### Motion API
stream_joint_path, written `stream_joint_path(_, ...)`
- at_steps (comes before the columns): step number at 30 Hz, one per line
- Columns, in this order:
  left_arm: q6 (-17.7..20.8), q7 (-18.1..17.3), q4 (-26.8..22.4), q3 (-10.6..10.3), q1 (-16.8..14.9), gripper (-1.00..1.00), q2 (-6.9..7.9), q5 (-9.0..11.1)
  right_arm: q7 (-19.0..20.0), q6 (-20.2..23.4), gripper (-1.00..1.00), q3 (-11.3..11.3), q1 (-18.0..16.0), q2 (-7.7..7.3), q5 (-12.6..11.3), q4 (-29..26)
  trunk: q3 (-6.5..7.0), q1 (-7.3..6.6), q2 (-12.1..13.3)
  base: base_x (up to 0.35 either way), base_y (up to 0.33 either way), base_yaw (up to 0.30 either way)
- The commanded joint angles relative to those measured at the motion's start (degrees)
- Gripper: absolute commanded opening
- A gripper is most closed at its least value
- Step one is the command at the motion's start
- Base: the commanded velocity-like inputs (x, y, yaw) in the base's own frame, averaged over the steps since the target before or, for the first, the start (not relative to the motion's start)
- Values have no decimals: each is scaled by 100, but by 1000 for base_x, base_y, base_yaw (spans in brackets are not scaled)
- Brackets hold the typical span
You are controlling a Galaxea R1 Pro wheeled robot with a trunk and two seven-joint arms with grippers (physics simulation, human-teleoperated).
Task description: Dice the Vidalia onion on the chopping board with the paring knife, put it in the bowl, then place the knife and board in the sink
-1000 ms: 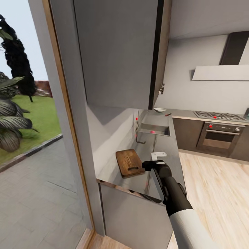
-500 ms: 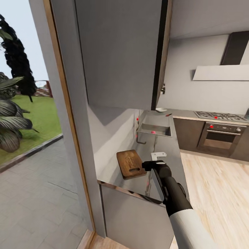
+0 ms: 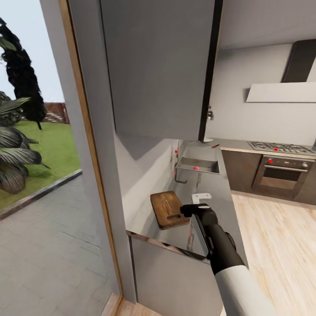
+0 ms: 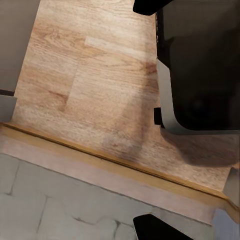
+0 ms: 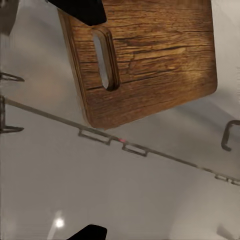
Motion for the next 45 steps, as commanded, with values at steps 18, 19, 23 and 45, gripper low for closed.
stream_joint_path(18,-11,-3,-1,-26,1,100,4,12,6,37,100,4,-2,1,49,-3,-1,4,-3,46,40,0)
stream_joint_path(19,-11,-3,-1,-26,1,100,4,12,6,37,100,4,-2,1,49,-3,-1,4,-3,6,6,0)
stream_joint_path(23,-11,-3,-1,-26,1,100,4,12,6,37,100,4,-2,1,49,-3,-1,4,-3,3,2,0)
stream_joint_path(45,-11,-3,23,-26,1,100,4,9,1,37,100,4,-2,1,49,-3,-1,4,-3,102,26,0)
